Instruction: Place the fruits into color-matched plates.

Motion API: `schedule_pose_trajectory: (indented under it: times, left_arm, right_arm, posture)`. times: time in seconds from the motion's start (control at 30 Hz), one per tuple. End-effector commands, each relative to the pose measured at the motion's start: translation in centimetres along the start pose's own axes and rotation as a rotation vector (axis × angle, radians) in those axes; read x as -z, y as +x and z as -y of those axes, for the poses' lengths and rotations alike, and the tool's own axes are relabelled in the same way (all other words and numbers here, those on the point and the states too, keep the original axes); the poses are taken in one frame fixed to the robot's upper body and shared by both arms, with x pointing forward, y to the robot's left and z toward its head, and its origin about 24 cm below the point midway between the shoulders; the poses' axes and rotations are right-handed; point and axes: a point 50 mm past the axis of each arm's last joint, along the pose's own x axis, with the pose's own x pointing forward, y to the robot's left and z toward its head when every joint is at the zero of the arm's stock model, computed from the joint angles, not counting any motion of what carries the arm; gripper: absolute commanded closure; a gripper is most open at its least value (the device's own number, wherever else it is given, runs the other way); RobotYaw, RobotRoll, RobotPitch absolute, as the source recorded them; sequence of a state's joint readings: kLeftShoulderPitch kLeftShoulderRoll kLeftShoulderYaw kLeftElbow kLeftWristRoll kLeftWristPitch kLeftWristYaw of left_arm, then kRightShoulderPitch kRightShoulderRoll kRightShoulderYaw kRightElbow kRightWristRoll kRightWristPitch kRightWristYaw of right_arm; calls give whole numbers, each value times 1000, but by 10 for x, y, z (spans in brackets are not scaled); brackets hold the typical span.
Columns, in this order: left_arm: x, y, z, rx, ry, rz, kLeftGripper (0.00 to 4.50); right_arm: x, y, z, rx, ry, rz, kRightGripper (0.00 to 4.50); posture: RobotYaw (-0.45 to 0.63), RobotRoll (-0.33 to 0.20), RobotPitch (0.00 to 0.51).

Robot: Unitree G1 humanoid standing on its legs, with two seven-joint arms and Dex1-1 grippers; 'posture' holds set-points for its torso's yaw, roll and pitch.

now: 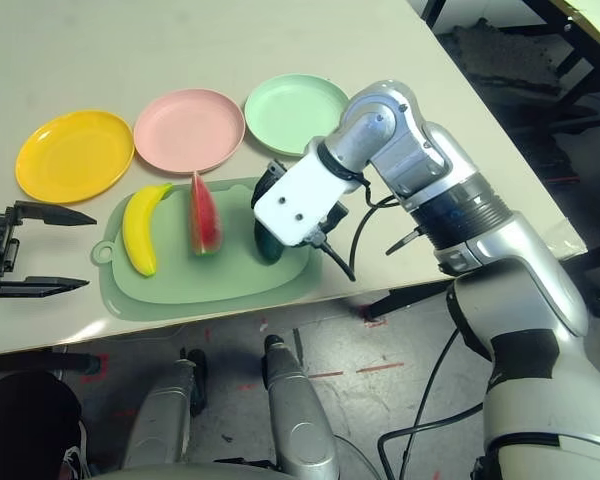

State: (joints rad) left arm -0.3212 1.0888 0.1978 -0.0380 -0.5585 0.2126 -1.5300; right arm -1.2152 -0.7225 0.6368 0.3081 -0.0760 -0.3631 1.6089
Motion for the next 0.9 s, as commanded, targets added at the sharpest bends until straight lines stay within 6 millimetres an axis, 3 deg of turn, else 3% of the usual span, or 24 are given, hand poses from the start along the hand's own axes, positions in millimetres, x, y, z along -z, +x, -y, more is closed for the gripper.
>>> schedule_pose_trajectory:
  times: [0.03, 0.23, 0.37, 0.77, 0.9]
  left_arm:
    - [2, -2, 3, 19, 6, -47, 24]
    - [2, -3, 3, 18, 13, -48, 24]
    - [0, -3, 3, 23, 27, -56, 0]
    - [-2, -3, 1, 21, 38, -47, 0]
    - [0, -3, 0, 15, 37, -47, 0]
  right_arm:
    - [1, 2, 0, -1, 7, -7, 0]
    - [2, 3, 0, -9, 22, -12, 0]
    - [3, 4, -1, -17, 32, -7, 375]
    - [2, 4, -5, -31, 48, -6, 4461]
    - [1, 3, -5, -33, 45, -1, 4461]
  posture:
    - [-2, 0, 316]
    - [0, 0, 318]
    - [-1, 0, 320]
    - [-5, 0, 322]
    - [-4, 0, 321]
